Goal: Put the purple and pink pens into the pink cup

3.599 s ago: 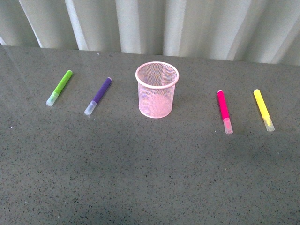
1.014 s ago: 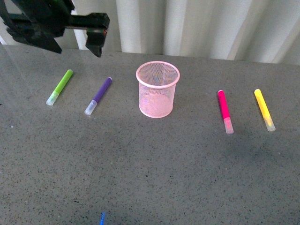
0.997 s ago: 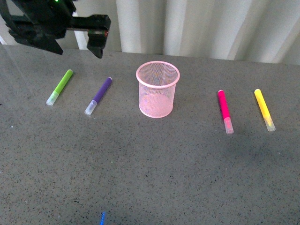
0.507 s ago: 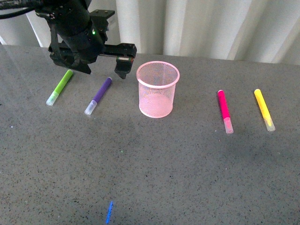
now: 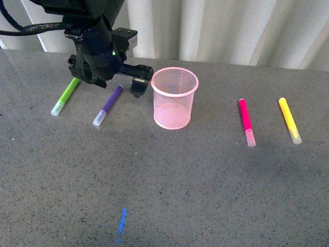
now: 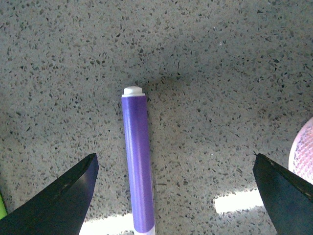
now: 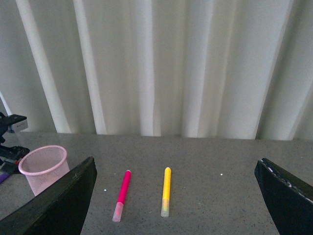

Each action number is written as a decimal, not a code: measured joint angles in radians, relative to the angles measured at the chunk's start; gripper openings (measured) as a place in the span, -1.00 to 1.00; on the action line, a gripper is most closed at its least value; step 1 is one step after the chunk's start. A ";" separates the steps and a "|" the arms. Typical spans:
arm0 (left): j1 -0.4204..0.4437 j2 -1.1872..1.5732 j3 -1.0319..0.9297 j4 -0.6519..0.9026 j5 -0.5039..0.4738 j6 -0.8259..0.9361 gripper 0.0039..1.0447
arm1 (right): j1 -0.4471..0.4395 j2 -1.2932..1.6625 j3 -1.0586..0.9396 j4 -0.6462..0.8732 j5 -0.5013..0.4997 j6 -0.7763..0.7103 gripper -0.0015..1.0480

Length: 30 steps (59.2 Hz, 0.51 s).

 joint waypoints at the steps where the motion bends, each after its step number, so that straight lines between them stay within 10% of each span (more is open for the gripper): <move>1: 0.000 0.005 0.005 -0.004 0.000 0.002 0.88 | 0.000 0.000 0.000 0.000 0.000 0.000 0.87; 22: 0.005 0.081 0.092 -0.035 -0.008 0.024 0.88 | 0.000 0.000 0.000 0.000 0.000 0.000 0.87; 30: 0.006 0.087 0.097 -0.029 0.000 0.026 0.56 | 0.000 0.000 0.000 0.000 0.000 0.000 0.87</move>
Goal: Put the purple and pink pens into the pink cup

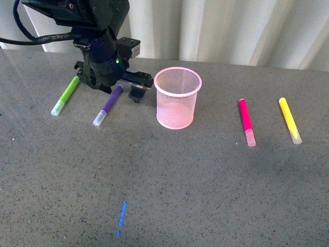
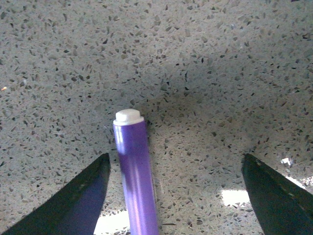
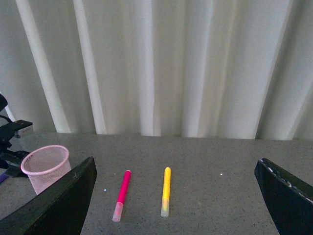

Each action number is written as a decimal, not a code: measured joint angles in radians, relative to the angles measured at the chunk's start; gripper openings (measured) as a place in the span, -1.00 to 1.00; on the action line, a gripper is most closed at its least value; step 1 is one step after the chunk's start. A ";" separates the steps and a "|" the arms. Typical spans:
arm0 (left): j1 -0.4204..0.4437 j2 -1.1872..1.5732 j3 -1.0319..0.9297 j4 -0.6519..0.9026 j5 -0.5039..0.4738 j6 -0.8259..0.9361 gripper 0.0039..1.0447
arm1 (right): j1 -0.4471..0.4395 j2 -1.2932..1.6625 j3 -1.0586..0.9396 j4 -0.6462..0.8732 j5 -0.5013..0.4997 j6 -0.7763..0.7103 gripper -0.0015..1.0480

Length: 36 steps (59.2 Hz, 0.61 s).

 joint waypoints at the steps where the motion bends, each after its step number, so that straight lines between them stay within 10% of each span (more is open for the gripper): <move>1: 0.000 0.000 0.000 0.000 0.001 0.000 0.52 | 0.000 0.000 0.000 0.000 0.000 0.000 0.87; 22: 0.004 0.002 -0.004 0.024 -0.016 0.012 -0.63 | 0.000 0.000 0.000 0.000 0.000 0.000 0.87; 36: 0.017 0.000 -0.013 0.051 -0.030 0.019 -0.76 | 0.000 0.000 0.000 0.000 0.000 0.000 0.87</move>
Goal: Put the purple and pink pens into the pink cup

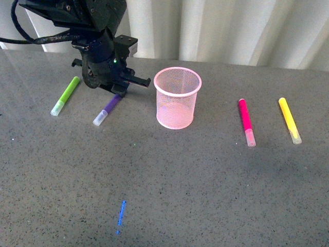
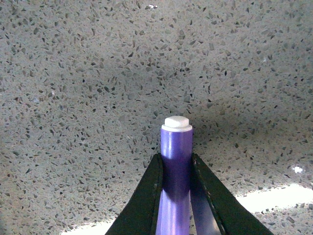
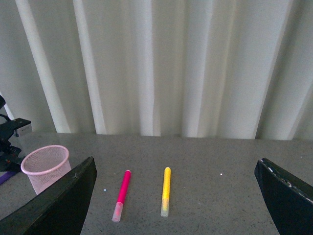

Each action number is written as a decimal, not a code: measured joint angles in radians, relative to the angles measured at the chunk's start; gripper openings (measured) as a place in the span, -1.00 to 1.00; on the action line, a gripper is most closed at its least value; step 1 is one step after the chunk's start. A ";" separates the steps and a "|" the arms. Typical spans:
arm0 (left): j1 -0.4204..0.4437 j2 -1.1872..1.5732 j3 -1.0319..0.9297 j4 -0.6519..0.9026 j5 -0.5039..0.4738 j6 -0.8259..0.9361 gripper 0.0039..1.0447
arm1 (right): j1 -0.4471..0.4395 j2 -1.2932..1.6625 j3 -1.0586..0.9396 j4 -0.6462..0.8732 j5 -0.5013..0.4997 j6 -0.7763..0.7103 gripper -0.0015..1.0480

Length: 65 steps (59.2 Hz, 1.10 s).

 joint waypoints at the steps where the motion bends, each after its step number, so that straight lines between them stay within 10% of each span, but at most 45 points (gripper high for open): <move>1: 0.001 -0.001 -0.003 0.004 -0.002 0.002 -0.76 | 0.000 0.000 0.000 0.000 0.000 0.000 0.87; 35: 0.128 -0.296 -0.131 0.150 0.028 -0.092 -0.76 | 0.000 0.000 0.000 0.000 0.000 0.000 0.87; 65: 0.137 -0.756 -0.801 1.024 0.023 -0.437 -0.76 | 0.000 0.000 0.000 0.000 0.000 0.000 0.87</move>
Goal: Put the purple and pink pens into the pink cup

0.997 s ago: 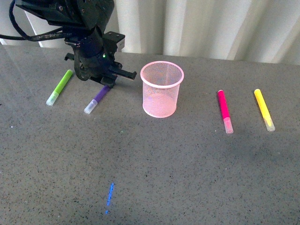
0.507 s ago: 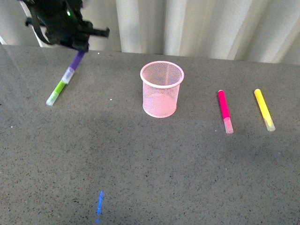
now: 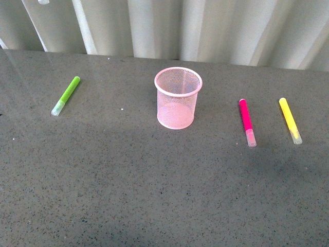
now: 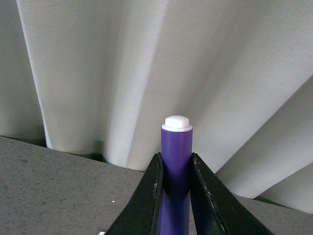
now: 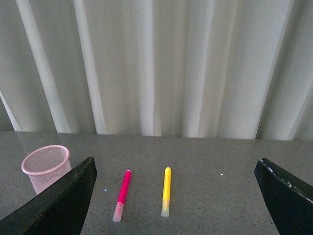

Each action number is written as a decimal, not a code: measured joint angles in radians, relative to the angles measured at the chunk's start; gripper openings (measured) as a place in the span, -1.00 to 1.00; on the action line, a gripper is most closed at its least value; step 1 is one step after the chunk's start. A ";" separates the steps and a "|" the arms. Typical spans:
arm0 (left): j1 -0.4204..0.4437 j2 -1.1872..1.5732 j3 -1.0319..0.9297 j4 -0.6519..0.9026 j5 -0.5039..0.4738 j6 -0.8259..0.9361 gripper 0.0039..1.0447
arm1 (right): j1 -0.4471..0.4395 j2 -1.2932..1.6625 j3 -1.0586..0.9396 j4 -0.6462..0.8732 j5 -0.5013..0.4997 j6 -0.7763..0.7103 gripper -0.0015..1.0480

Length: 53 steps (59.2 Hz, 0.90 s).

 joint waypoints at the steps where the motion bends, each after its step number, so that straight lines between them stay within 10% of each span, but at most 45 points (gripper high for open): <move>1: -0.005 -0.003 -0.009 0.012 -0.002 -0.003 -0.76 | 0.000 0.000 0.000 0.000 0.000 0.000 0.87; 53: -0.341 0.165 -0.259 0.669 -0.096 -0.196 -0.76 | 0.000 0.000 0.000 0.000 0.000 0.000 0.87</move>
